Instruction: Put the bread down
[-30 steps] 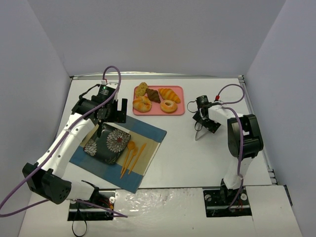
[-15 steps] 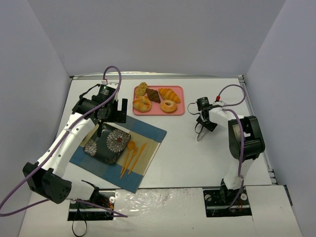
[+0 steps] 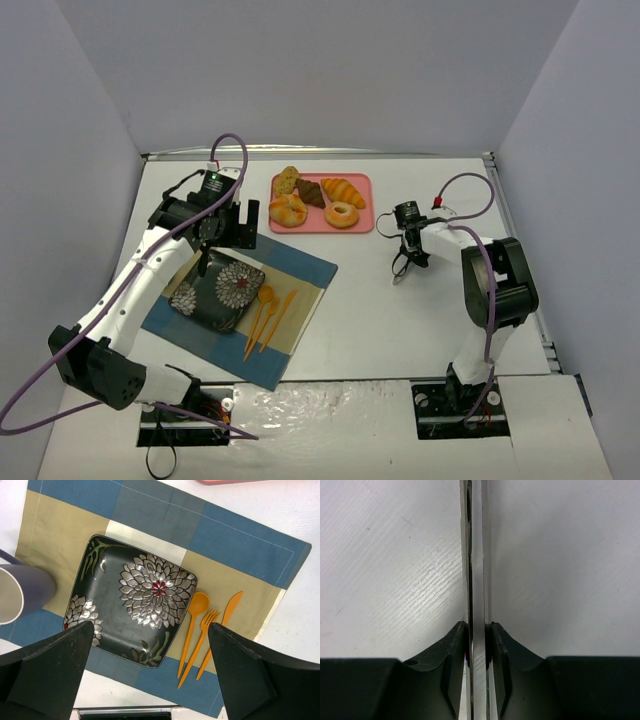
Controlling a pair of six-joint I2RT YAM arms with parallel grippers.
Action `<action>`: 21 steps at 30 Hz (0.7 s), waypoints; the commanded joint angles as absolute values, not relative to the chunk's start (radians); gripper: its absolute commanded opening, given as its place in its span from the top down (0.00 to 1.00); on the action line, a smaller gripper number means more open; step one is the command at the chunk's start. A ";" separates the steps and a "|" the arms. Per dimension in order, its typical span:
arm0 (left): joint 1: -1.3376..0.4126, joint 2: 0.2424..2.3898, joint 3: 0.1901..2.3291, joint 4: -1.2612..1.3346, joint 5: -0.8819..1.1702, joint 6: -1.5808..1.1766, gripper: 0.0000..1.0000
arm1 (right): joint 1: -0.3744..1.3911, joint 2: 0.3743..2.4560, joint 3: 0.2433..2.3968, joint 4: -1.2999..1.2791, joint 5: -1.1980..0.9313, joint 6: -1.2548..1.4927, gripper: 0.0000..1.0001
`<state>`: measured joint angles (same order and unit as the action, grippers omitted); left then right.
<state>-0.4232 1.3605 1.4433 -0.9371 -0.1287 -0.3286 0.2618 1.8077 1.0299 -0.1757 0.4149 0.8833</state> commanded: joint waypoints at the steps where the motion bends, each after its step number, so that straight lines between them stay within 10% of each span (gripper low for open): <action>1: -0.418 1.354 1.498 -0.910 -0.146 -0.323 0.03 | 0.286 1.762 1.000 -0.272 0.376 0.867 1.00; 12: -0.419 1.381 1.508 -0.901 -0.148 -0.333 0.03 | 0.303 1.647 1.104 -0.350 0.418 0.785 0.99; 21: -0.420 1.401 1.539 -0.910 -0.155 -0.334 0.03 | 0.302 1.601 1.161 -0.391 0.460 0.750 0.79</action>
<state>-0.4232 1.4069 1.4710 -0.9344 -0.1330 -0.3294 0.3012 1.6672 1.1066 -0.3440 0.3907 0.7753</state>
